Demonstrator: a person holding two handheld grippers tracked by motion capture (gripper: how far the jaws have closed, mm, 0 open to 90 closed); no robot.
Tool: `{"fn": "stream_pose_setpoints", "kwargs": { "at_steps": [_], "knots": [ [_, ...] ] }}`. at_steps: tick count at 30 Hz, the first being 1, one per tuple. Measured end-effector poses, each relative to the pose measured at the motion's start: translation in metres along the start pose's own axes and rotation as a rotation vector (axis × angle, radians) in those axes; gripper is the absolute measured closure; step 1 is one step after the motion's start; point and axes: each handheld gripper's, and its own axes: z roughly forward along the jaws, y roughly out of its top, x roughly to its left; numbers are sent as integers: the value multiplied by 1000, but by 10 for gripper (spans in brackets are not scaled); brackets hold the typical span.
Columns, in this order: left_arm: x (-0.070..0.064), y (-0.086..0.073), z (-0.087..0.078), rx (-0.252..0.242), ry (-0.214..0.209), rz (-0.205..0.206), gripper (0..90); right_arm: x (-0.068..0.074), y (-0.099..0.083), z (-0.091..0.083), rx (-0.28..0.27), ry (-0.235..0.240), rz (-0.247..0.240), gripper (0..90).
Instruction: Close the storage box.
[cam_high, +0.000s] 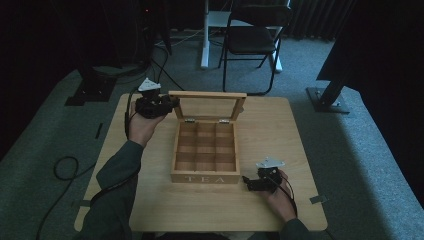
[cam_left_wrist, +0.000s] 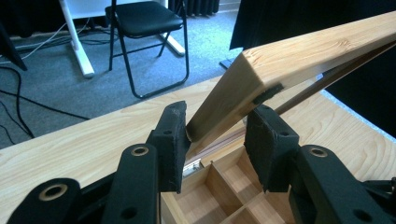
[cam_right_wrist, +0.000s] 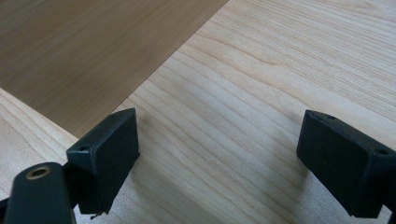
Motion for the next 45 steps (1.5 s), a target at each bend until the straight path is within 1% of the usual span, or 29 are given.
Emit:
{"fn": "stream_pose_setpoints", "kwargs": {
  "at_steps": [5,12,19,27,32,45],
  "knots": [
    [-3,-1,-5,-7,-1,-11,583,0,0,0,0,0,0,125],
    [-8,-6,-10,-1,-5,-16,576,0,0,0,-1,-1,0,125],
    [-10,-11,-13,1,-12,-23,540,0,0,0,0,0,0,126],
    [-13,-17,-16,2,-9,-21,521,0,0,0,0,0,0,125],
    [-17,-20,-18,6,-9,-10,506,0,0,0,0,0,-1,126],
    [-23,-29,-20,10,-22,-13,485,0,0,0,-1,0,-1,126]
  ]
}}
